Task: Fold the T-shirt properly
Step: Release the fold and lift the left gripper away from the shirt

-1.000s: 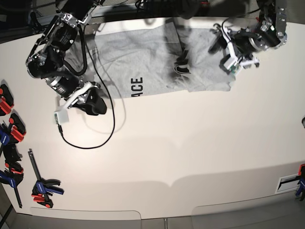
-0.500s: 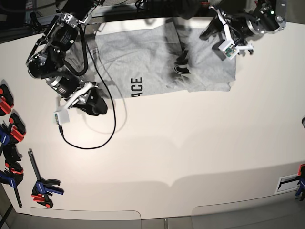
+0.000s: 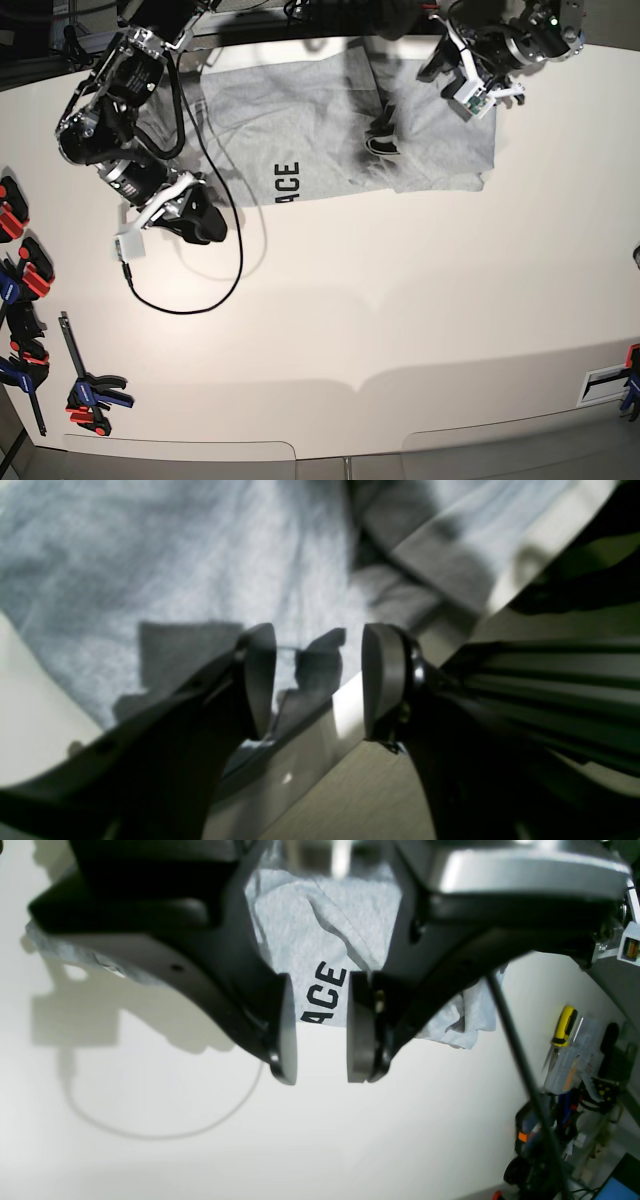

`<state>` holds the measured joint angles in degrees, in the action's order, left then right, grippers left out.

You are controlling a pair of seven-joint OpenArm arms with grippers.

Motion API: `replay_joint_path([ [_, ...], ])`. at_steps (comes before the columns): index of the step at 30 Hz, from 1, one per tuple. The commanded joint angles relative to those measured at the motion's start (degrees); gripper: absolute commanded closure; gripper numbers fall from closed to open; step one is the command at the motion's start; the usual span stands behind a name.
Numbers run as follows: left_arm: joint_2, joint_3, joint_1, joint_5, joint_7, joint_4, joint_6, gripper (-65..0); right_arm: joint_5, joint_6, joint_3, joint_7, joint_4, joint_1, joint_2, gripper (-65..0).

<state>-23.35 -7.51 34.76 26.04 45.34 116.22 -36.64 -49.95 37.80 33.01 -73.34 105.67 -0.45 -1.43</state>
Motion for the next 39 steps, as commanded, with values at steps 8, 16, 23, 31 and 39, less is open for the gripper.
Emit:
replay_joint_path([
  [8, -0.5, -0.2, 0.2, 1.0, -2.0, 0.7, -1.2, -25.4, -1.7, 0.8, -0.1, 1.5, 1.0, 0.9, 0.3, -16.0],
  [16, -0.5, 7.8, -0.5, -5.7, -2.6, 0.6, -1.0, -25.4, -1.7, 0.8, -0.1, 1.4, 1.0, 0.9, 0.3, -16.0],
  [23, -0.5, 11.0, -3.7, -13.2, -4.0, -3.0, 2.4, -25.4, -1.7, 0.8, -0.1, 1.3, 1.0, 0.9, 0.3, -16.0],
  [31, -0.5, 11.0, -3.7, -13.3, -3.3, -2.8, 2.4, -25.4, -1.7, 0.8, -0.1, 1.3, 1.0, 0.9, 0.3, -16.0],
  [39, -0.5, 11.0, -3.7, -19.8, -5.6, -2.8, 6.1, -25.3, -1.7, 0.8, -0.1, 1.3, 1.0, 0.9, 0.3, -16.0],
])
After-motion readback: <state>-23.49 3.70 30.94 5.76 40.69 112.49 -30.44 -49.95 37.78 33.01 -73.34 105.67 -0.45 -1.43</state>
